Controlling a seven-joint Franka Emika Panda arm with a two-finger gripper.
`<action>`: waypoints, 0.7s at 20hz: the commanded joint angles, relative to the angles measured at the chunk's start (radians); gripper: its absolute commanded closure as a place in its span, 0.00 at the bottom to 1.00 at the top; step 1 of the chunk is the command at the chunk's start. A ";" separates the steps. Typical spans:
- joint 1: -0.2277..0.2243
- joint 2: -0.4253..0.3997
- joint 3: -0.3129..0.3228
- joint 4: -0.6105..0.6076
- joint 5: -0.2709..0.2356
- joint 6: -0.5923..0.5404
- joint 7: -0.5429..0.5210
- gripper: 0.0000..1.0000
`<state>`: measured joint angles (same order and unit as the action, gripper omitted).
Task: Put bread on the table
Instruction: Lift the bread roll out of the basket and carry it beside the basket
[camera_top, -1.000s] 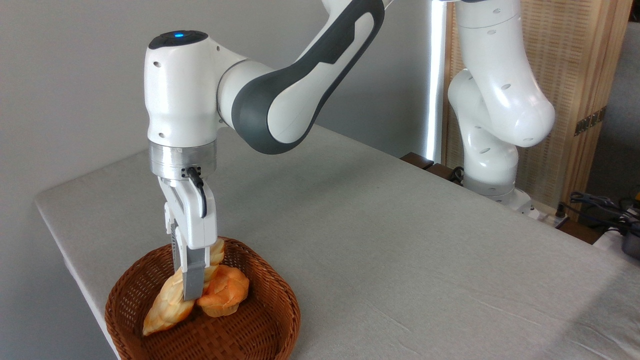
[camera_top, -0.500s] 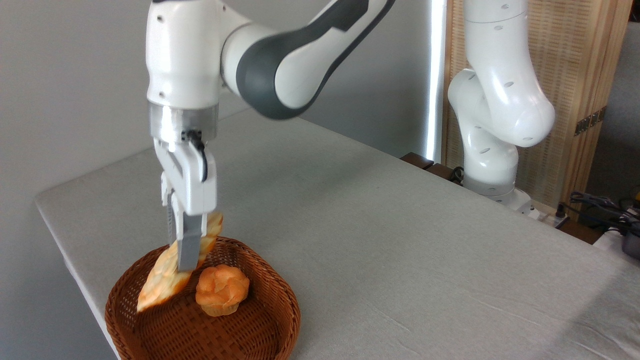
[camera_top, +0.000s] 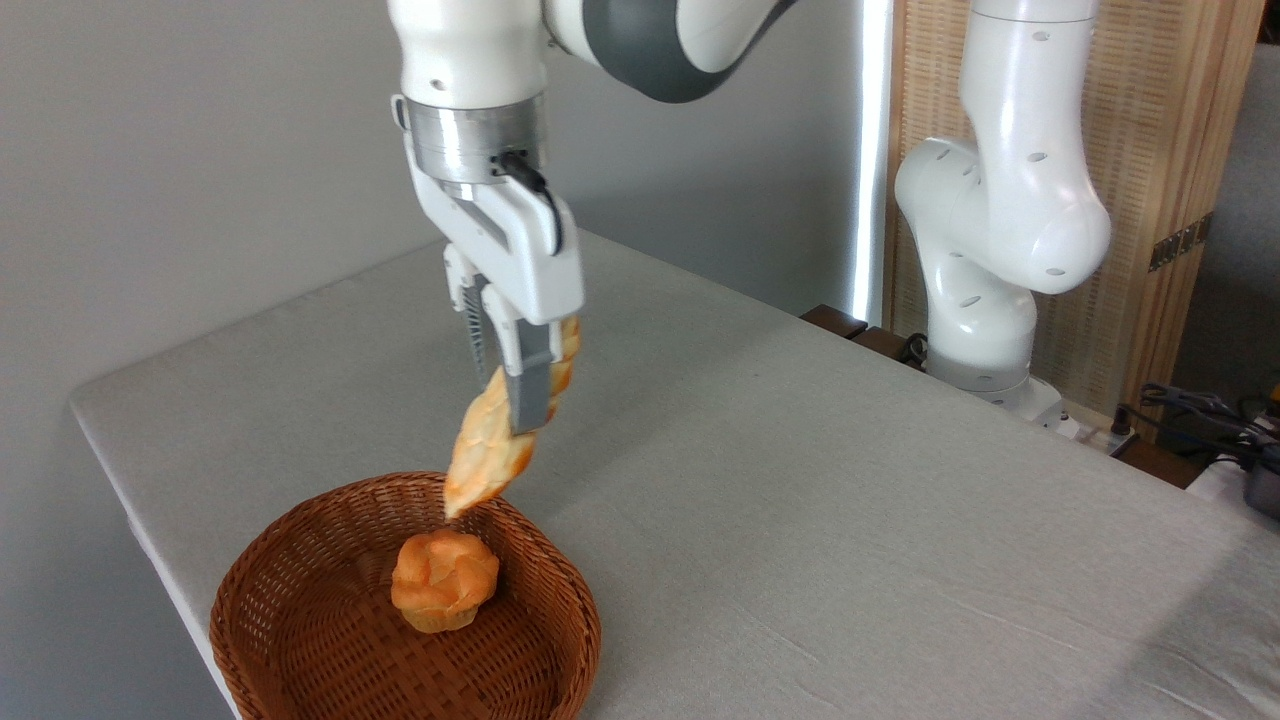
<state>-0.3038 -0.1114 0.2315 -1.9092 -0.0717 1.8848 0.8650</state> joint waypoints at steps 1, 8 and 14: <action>-0.008 -0.108 0.008 -0.115 -0.004 -0.007 -0.064 0.57; -0.012 -0.145 0.008 -0.237 0.001 -0.024 -0.067 0.56; -0.017 -0.123 0.008 -0.248 -0.007 0.052 -0.139 0.46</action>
<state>-0.3072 -0.2314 0.2316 -2.1429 -0.0727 1.8870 0.7951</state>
